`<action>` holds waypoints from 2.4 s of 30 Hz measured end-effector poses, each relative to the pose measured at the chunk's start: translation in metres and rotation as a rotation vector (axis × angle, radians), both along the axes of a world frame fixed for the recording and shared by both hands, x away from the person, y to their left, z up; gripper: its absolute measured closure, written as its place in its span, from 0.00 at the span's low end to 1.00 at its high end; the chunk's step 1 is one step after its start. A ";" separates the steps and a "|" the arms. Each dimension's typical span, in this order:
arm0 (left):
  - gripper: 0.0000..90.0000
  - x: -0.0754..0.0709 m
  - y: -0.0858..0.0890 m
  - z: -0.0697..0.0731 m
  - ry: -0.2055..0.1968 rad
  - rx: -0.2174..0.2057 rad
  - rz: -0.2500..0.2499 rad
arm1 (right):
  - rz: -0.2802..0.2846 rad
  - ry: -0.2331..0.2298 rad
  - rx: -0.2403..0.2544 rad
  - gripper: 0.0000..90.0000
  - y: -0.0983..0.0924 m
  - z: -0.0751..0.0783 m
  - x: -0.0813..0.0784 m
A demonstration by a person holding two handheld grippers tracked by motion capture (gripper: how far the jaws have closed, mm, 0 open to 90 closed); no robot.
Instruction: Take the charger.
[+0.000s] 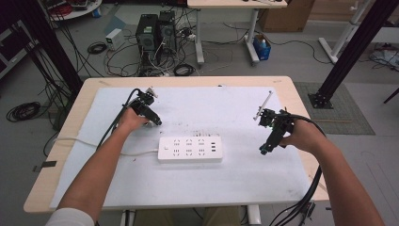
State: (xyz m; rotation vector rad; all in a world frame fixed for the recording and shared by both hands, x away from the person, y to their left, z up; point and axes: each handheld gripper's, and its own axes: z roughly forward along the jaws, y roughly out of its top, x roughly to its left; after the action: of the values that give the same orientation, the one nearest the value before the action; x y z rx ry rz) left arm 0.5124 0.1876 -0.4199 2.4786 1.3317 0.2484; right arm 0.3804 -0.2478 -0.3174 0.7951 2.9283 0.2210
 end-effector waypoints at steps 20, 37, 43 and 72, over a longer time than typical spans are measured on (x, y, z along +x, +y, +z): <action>0.47 -0.002 0.003 0.005 -0.018 -0.021 -0.077 | -0.009 0.000 0.004 0.01 -0.002 -0.001 -0.001; 0.47 -0.024 0.011 0.043 -0.063 -0.074 -0.167 | -0.030 -0.019 0.011 0.01 -0.007 0.001 -0.005; 0.47 -0.047 0.013 0.068 -0.078 -0.114 -0.234 | -0.050 -0.043 0.018 0.01 -0.008 0.001 -0.010; 0.47 -0.141 -0.001 0.137 -0.168 -0.196 -0.440 | -0.061 -0.106 0.045 0.01 0.005 0.013 -0.038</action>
State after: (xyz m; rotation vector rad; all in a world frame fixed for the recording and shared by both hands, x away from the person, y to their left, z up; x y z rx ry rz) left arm 0.3718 0.1862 -0.2832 2.4416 0.6841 0.2039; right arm 0.3426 -0.2429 -0.3046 0.8507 2.8049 0.3151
